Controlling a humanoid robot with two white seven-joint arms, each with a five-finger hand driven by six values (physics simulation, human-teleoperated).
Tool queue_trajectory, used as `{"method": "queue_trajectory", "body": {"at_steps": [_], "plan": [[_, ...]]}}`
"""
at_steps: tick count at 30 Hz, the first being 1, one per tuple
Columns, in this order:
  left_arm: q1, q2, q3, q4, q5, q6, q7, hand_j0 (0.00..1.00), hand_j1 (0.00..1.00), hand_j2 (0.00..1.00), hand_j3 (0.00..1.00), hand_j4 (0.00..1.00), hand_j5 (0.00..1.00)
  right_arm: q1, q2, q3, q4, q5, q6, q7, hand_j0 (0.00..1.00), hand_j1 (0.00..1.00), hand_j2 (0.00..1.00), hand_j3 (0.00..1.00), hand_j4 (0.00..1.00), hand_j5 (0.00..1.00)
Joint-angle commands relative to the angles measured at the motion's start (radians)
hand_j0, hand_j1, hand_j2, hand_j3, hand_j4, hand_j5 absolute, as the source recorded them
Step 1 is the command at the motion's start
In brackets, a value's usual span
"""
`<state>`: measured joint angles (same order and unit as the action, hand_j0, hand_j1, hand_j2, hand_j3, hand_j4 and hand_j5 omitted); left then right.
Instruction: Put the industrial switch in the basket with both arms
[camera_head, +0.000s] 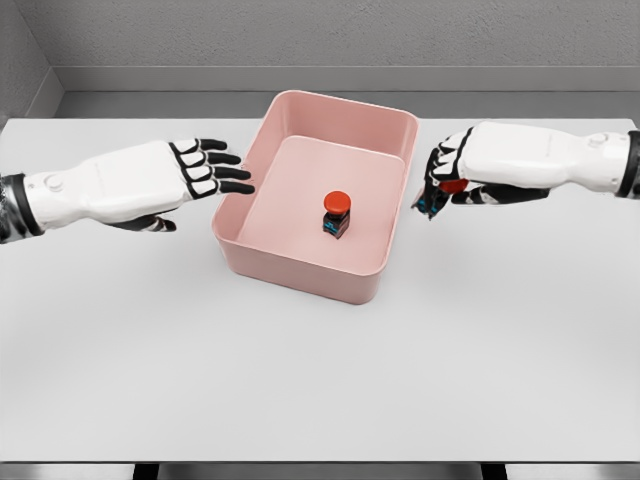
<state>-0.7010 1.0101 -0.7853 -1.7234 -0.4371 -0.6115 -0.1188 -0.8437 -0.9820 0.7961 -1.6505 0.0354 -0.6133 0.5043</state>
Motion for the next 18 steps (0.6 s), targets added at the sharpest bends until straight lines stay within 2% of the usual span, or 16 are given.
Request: {"method": "queue_trajectory", "body": {"at_steps": [1, 18], "plan": [[0.0, 0.001, 0.001, -0.005, 0.004, 0.001, 0.001, 1.0, 1.0, 1.0, 1.0, 1.0, 1.0, 0.0, 0.003, 0.0, 0.001, -0.006, 0.002, 0.0, 0.49, 0.49, 0.49, 0.49, 0.49, 0.49], [-0.003, 0.001, 0.001, -0.004, 0.001, 0.001, 0.001, 1.0, 1.0, 1.0, 1.0, 1.0, 1.0, -0.121, 0.106, 0.066, 0.003, -0.008, 0.002, 0.028, 0.49, 0.49, 0.49, 0.49, 0.49, 0.49]]}}
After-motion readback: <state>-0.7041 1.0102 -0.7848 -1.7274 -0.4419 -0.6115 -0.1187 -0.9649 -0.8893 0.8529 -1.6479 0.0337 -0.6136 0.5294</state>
